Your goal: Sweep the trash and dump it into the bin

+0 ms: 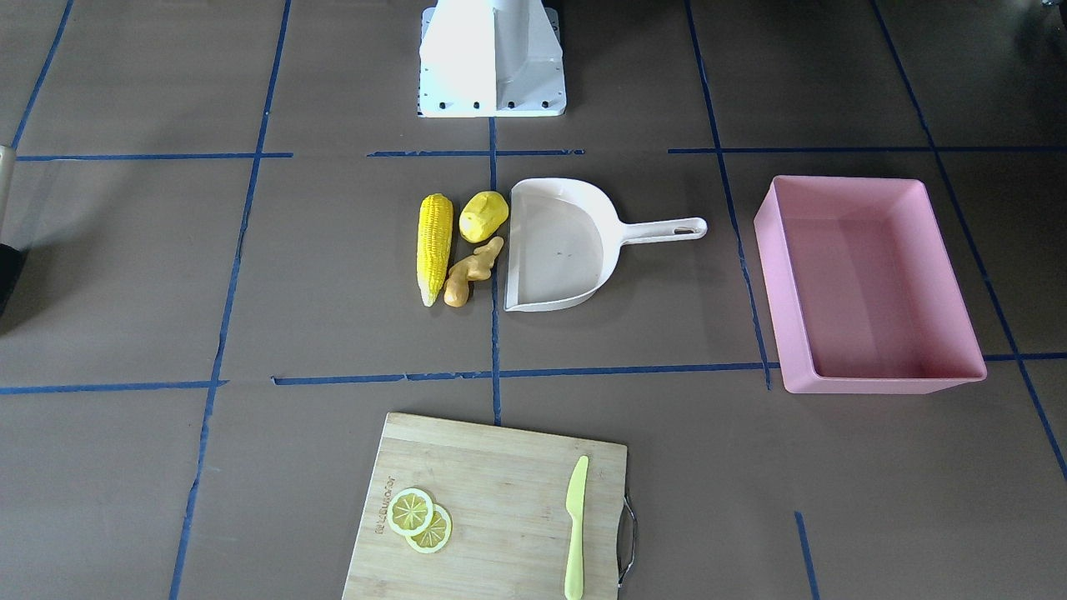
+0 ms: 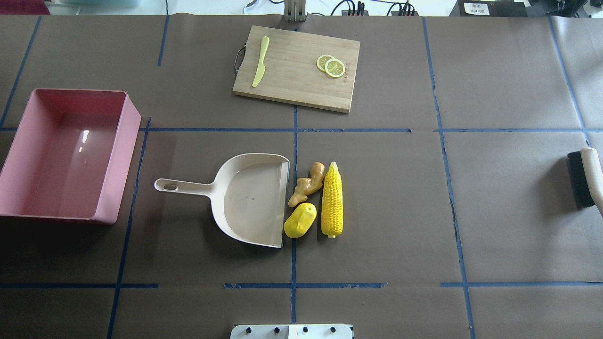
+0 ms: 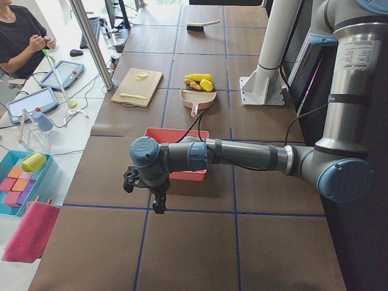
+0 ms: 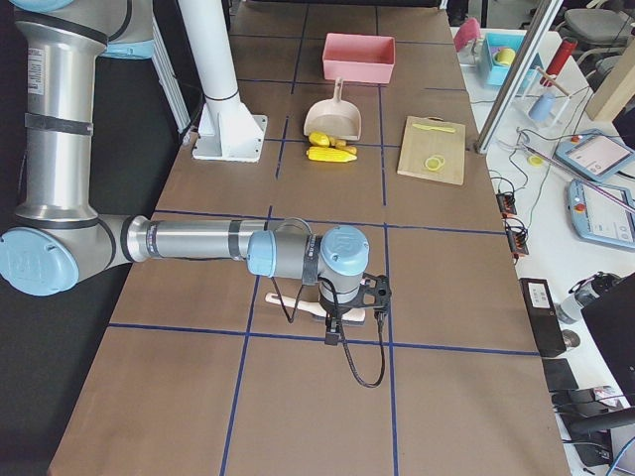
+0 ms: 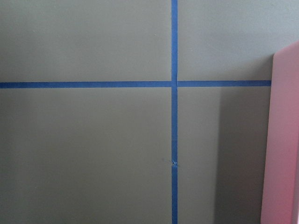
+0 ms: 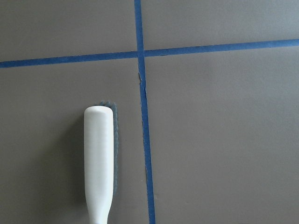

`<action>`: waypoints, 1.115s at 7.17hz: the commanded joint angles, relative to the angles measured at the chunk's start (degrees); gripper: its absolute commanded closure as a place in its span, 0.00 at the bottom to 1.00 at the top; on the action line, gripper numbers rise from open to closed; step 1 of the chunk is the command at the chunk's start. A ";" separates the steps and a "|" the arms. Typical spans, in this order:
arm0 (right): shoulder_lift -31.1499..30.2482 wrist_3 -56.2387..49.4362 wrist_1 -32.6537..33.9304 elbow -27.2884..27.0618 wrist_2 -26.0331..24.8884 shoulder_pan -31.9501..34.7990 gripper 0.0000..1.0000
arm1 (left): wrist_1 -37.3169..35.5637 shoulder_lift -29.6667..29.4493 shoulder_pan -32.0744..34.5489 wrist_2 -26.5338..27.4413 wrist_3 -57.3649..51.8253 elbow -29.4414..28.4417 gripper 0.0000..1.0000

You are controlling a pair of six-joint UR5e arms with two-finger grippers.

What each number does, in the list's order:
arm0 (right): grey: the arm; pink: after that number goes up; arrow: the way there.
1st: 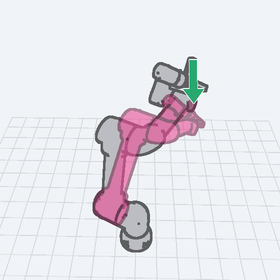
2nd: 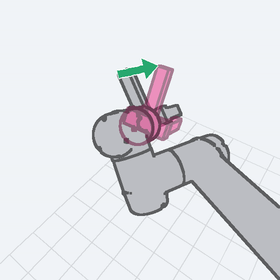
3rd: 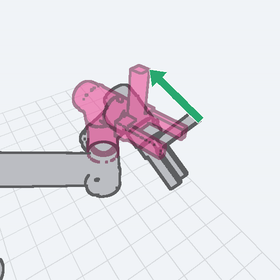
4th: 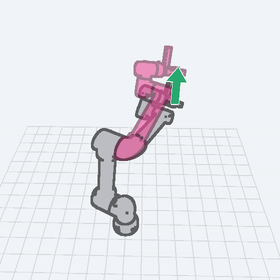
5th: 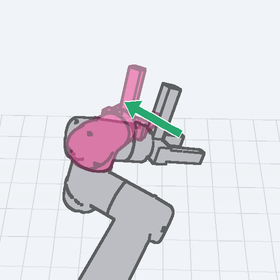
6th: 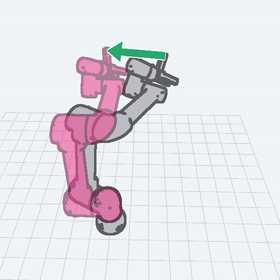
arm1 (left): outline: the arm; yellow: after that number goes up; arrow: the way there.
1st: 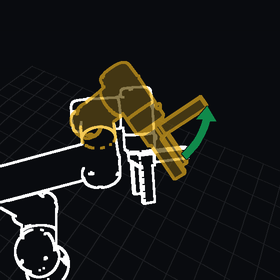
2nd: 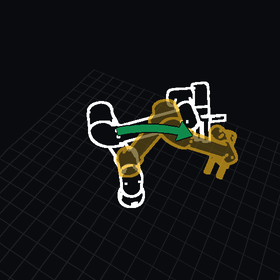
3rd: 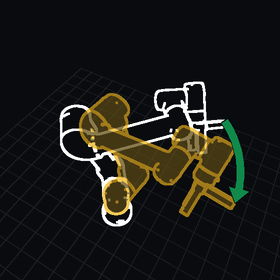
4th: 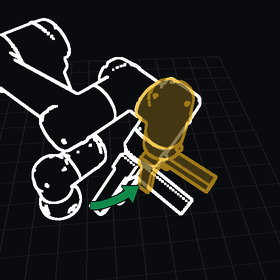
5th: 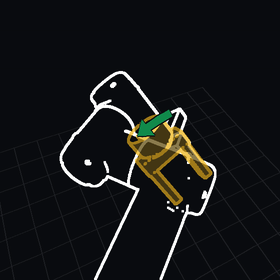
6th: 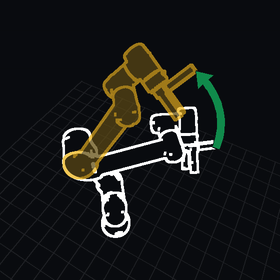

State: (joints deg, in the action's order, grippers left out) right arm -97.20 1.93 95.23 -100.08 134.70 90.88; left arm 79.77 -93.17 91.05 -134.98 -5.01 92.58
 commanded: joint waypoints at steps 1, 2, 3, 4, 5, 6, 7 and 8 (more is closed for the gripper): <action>0.08 0.18 -0.22 0.23 0.21 -0.09 0.00 | 0.12 0.44 -0.09 0.24 0.09 0.41 0.00; 0.00 0.35 -0.57 0.32 0.21 -0.09 0.00 | 0.12 0.53 -0.09 0.16 0.00 0.41 0.00; 0.00 0.53 -0.66 0.32 0.12 -0.17 0.00 | 0.12 0.44 -0.17 0.16 0.00 0.41 0.00; 0.00 -0.08 -0.75 0.23 0.04 -0.09 0.00 | 0.04 0.44 -0.17 0.16 0.00 0.49 0.00; -0.09 -0.08 -0.75 -0.55 0.21 -0.09 0.00 | 0.12 0.35 -0.17 0.16 0.00 0.93 0.00; -0.09 -0.08 -0.66 -0.65 0.21 -0.09 0.00 | 0.21 0.27 -0.26 0.24 0.35 1.45 0.00; -0.09 -0.08 -0.75 -0.82 0.30 -0.09 0.00 | -0.05 1.05 -0.26 -0.45 0.61 4.33 0.00; 0.00 0.18 -0.75 -1.26 0.30 -0.44 0.00 | 0.91 0.80 -0.44 -0.89 0.35 5.49 0.00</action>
State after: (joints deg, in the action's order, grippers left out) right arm -97.28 1.91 94.50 -100.90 134.96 90.70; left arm 80.02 -92.41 90.74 -135.33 -4.59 96.20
